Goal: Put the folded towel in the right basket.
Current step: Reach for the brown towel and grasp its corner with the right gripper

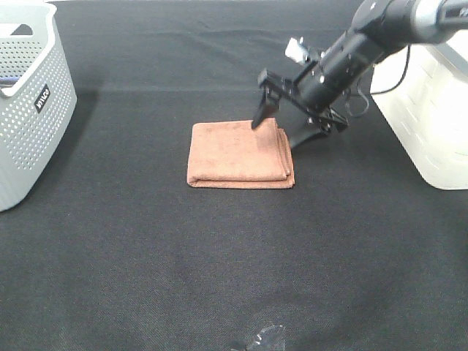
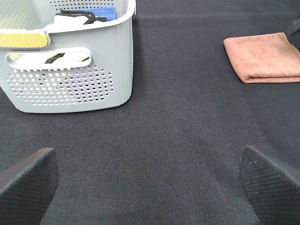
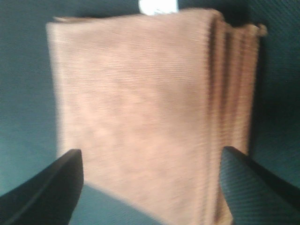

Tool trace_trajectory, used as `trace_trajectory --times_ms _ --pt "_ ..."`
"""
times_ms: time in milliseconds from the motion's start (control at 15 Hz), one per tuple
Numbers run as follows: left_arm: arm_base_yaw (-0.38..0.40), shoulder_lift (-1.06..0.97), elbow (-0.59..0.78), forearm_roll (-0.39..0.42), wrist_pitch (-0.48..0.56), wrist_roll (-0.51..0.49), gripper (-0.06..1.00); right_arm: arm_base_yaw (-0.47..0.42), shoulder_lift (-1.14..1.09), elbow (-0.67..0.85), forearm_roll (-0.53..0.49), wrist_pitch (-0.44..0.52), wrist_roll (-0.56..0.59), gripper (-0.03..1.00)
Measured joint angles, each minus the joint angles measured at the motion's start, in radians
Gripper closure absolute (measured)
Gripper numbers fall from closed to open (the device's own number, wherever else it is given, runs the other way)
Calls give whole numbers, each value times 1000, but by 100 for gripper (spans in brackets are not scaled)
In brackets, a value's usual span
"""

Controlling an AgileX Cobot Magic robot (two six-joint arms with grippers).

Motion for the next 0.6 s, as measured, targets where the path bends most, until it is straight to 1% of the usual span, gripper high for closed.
trace_trajectory --times_ms 67,200,333,400,600 --pt "0 0 0 0 0 0 -5 0 11 0 -42 0 11 18" --pt "0 0 0 0 0 0 -5 -10 13 -4 -175 0 61 18" --pt "0 0 0 0 0 0 -5 -31 16 -4 -201 0 91 19" --pt "0 0 0 0 0 0 -5 -36 23 -4 -190 0 96 19" --pt "0 0 0 0 0 0 -5 -37 59 -13 -92 3 82 21"
